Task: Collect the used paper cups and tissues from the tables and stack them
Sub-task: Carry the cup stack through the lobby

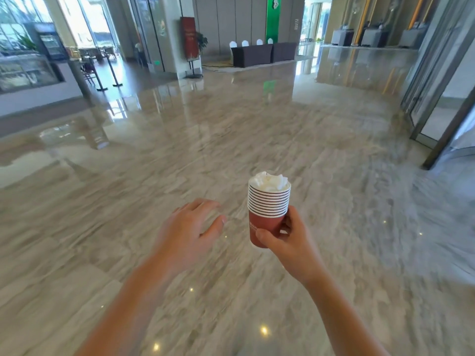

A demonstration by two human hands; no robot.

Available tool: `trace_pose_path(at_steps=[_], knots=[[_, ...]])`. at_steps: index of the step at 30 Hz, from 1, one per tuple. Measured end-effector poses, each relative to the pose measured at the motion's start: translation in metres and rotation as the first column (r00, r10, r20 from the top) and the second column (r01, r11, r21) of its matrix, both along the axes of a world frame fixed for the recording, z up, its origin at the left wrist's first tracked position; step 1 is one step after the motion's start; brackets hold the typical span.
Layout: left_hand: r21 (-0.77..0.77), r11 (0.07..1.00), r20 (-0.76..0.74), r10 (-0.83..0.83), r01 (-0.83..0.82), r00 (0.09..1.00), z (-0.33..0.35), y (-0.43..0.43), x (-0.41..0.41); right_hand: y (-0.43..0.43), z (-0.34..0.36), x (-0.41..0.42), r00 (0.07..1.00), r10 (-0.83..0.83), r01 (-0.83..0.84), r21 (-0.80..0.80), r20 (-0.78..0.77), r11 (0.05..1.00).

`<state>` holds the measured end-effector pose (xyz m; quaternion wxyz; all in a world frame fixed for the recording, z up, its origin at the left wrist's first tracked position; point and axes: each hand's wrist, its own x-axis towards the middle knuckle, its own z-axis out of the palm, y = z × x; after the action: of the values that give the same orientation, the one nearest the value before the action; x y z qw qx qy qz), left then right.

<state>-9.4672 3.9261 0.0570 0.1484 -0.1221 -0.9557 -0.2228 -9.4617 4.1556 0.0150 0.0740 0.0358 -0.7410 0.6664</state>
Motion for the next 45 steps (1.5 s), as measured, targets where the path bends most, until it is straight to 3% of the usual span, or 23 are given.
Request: trace_pose_path(at_steps=[9, 14, 22, 32, 45], knots=[[0.083, 0.996, 0.013, -0.022, 0.021, 1.000, -0.032, -0.019, -0.214, -0.014, -0.021, -0.212, 0.999, -0.042, 0.041, 0.023, 0.031, 0.999], [0.038, 0.996, 0.036, -0.085, 0.083, 0.996, -0.032, -0.024, -0.335, -0.018, -0.020, -0.315, 0.995, -0.089, 0.088, 0.011, 0.042, 0.996], [0.040, 0.974, 0.052, -0.223, 0.222, 0.973, -0.024, 0.019, -0.511, 0.016, -0.027, -0.462, 0.980, -0.184, 0.186, -0.023, 0.069, 0.982], [-0.008, 0.962, 0.033, -0.271, 0.271, 0.962, -0.025, 0.087, -0.744, 0.089, -0.024, -0.692, 0.977, -0.209, 0.211, -0.069, 0.034, 0.975], [0.078, 0.952, 0.012, -0.298, 0.297, 0.954, -0.046, 0.155, -1.008, 0.155, -0.019, -0.942, 0.969, -0.241, 0.240, 0.024, 0.051, 0.970]])
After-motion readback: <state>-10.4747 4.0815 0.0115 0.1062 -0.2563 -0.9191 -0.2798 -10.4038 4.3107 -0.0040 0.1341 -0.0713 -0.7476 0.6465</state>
